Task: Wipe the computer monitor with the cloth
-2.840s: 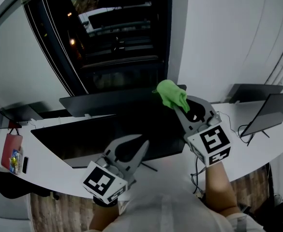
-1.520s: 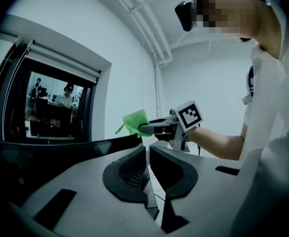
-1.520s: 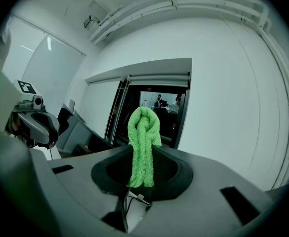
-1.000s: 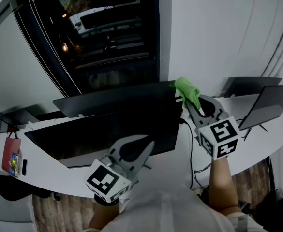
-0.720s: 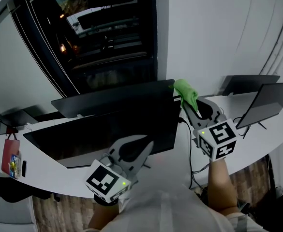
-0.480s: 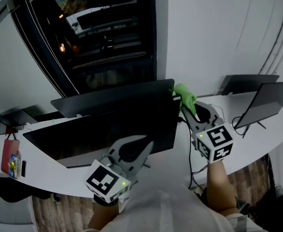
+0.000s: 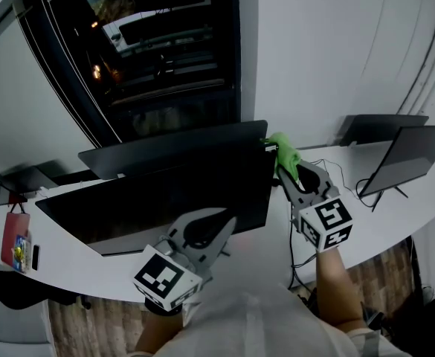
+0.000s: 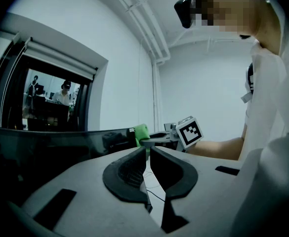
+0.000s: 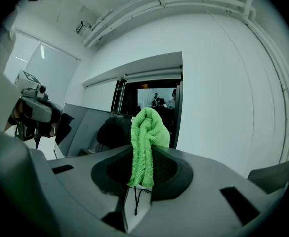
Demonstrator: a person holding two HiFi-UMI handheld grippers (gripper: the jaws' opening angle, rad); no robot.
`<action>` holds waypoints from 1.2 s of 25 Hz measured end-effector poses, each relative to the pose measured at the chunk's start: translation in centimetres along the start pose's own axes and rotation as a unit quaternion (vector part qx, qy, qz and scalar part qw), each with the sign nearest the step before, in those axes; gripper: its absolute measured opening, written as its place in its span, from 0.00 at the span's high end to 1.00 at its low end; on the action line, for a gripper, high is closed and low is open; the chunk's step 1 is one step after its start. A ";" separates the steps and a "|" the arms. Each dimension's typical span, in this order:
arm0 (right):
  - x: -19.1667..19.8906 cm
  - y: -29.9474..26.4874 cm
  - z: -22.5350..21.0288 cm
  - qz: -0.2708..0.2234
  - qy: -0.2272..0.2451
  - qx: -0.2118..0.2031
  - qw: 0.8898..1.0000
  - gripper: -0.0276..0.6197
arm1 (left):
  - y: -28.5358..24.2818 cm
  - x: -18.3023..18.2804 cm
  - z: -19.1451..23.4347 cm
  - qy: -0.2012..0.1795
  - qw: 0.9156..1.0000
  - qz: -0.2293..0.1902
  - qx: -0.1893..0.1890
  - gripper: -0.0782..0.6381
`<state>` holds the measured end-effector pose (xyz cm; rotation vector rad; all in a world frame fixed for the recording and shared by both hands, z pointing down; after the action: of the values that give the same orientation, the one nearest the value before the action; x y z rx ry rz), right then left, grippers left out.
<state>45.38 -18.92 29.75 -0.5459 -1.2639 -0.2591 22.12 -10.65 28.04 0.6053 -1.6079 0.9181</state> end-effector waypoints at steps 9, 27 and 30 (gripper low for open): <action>1.3 -0.4 0.7 0.018 0.033 0.001 0.999 0.85 | 0.0 0.4 -0.3 0.001 1.000 -0.002 0.003 0.84; 5.4 -1.1 1.9 0.062 0.069 -0.013 0.996 0.85 | -1.2 1.1 -0.6 0.011 1.000 -0.006 0.021 0.84; 6.1 -1.1 2.1 0.067 0.070 -0.015 0.995 0.85 | -1.4 1.3 -0.6 0.007 1.000 -0.006 0.024 0.84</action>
<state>44.95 -18.09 36.20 -0.6259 -1.0846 -0.2005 23.27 -10.83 29.71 0.6391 -1.5720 0.9531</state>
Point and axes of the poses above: the fingertips, and each gripper's own axes: y backward along the fingers, z to its left, x out of its underside, the point moved 9 cm from there along y, backward along the fingers, and after that the axes turned 9 degrees about z, right-handed, at the moved point
